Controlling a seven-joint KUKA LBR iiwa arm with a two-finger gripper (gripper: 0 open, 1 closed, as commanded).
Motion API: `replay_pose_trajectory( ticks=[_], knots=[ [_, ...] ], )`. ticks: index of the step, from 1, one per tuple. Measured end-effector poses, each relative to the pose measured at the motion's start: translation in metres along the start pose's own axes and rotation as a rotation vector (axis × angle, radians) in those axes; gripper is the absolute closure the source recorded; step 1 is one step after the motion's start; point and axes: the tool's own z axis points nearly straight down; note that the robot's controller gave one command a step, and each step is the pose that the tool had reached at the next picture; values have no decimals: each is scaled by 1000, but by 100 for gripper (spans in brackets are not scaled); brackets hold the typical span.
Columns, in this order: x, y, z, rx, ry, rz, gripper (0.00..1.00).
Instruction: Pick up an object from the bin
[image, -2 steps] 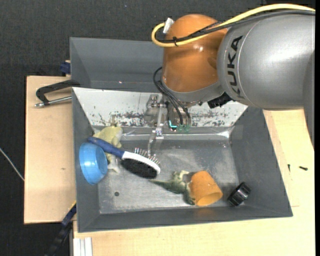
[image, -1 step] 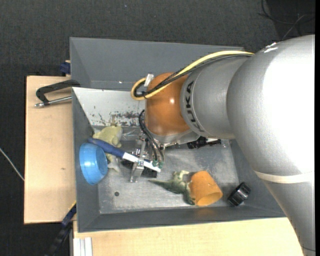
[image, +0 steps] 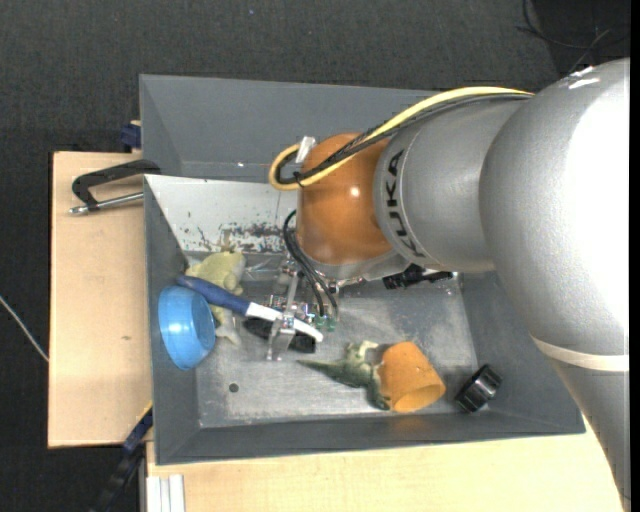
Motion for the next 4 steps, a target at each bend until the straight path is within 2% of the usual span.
replay_pose_trajectory(
  ticks=[1, 2, 3, 4],
  knots=[
    [-3, -6, 2, 1, 2, 118, 0],
    [-4, 9, 31, 2, 3, 182, 0],
    [-4, 10, 30, 3, 5, 182, 0],
    [-5, 12, 28, -3, 1, 180, 100]
  ],
)
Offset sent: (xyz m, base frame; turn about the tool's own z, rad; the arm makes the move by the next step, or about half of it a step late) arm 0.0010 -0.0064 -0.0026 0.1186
